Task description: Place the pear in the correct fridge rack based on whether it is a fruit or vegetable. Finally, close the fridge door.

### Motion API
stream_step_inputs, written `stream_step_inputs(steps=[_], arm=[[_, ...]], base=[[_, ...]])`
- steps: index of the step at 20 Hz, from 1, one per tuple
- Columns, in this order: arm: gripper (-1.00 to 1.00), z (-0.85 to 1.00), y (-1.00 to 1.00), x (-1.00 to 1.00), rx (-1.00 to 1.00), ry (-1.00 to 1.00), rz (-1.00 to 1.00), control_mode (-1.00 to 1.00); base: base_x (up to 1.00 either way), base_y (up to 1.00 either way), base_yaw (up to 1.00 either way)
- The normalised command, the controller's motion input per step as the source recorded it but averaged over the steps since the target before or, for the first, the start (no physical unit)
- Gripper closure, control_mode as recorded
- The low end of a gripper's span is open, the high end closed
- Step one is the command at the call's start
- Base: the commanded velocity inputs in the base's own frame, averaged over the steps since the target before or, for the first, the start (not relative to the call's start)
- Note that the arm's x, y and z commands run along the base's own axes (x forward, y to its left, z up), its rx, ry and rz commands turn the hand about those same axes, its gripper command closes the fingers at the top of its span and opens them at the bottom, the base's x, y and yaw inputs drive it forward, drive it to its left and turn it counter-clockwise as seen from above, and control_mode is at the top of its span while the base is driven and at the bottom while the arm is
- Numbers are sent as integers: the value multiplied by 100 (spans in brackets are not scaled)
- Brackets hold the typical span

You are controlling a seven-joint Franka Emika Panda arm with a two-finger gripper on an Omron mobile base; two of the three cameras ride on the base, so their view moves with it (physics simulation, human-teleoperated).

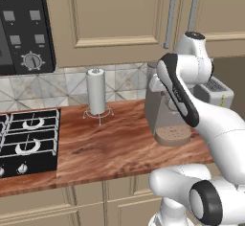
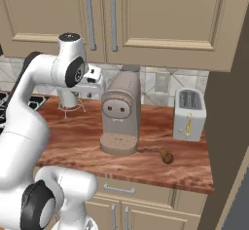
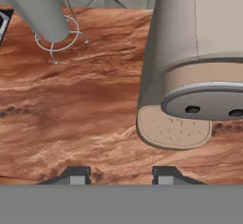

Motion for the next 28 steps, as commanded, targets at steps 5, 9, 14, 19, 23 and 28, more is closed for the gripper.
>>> stream_step_inputs(steps=[5, 9, 14, 19, 23, 28], arm=[[-100, -25, -65, -6, 0, -9, 0, -100], [-100, -68, -100, -23, 16, -18, 0, -100], [-100, -83, -100, -8, 20, -4, 0, -100], [-100, -61, -100, 5, 9, 2, 0, -100], [-100, -51, -100, 22, 0, 5, 0, -100], [-100, -50, -97, 33, 0, 10, 0, -100]], base=[[0, 0, 0], [0, 0, 0], [0, 0, 0], [0, 0, 0], [0, 0, 0], [0, 0, 0]])
